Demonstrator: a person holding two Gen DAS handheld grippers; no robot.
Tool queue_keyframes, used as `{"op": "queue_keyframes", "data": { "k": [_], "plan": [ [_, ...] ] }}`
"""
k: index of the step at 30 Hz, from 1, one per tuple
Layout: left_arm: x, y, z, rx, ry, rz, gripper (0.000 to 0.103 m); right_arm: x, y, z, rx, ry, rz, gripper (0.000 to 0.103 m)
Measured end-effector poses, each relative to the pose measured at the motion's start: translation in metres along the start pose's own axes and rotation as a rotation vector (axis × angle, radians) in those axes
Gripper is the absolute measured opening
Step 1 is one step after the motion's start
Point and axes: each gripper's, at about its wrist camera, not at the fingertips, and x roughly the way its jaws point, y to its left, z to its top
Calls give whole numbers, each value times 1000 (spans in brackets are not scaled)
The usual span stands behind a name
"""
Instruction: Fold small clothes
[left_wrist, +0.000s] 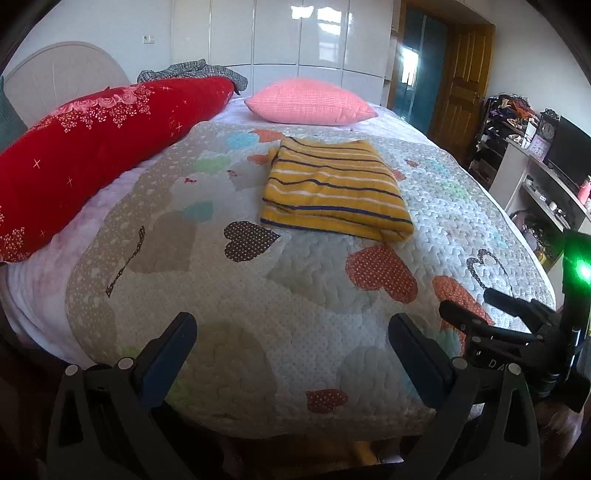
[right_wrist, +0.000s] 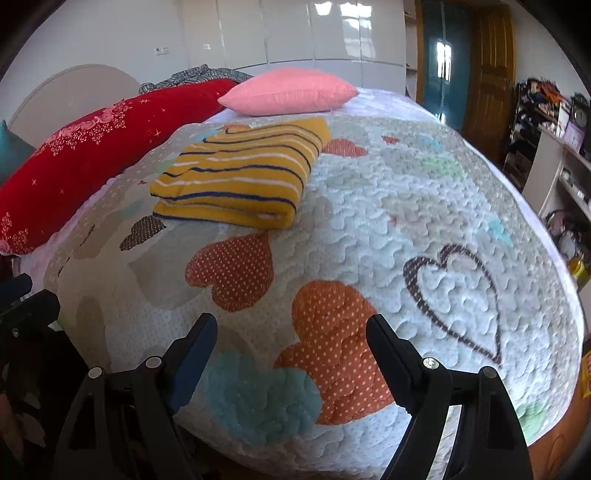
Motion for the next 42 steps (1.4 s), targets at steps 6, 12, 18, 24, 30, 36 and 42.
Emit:
{"op": "queue_keyframes", "data": {
  "k": [6, 12, 18, 24, 30, 36, 42],
  "plan": [
    [7, -1, -3, 1, 42, -18, 103, 4, 3, -4, -2, 14, 2, 87],
    [11, -2, -4, 6, 59, -12, 103, 3, 10, -4, -29, 2, -2, 87],
    [14, 0, -5, -1, 77, -10, 103, 7, 11, -7, -30, 15, 1, 87],
    [14, 0, -5, 2, 81, 0, 103, 8, 13, -9, -35, 18, 3, 87],
    [15, 2, -5, -3, 85, 13, 103, 10, 13, -9, -30, 25, 8, 87],
    [18, 5, -6, -10, 97, 16, 103, 11, 13, -11, -27, 31, 11, 87],
    [19, 3, -7, 0, 103, 15, 103, 13, 14, -12, -30, 38, 14, 87]
  ]
}}
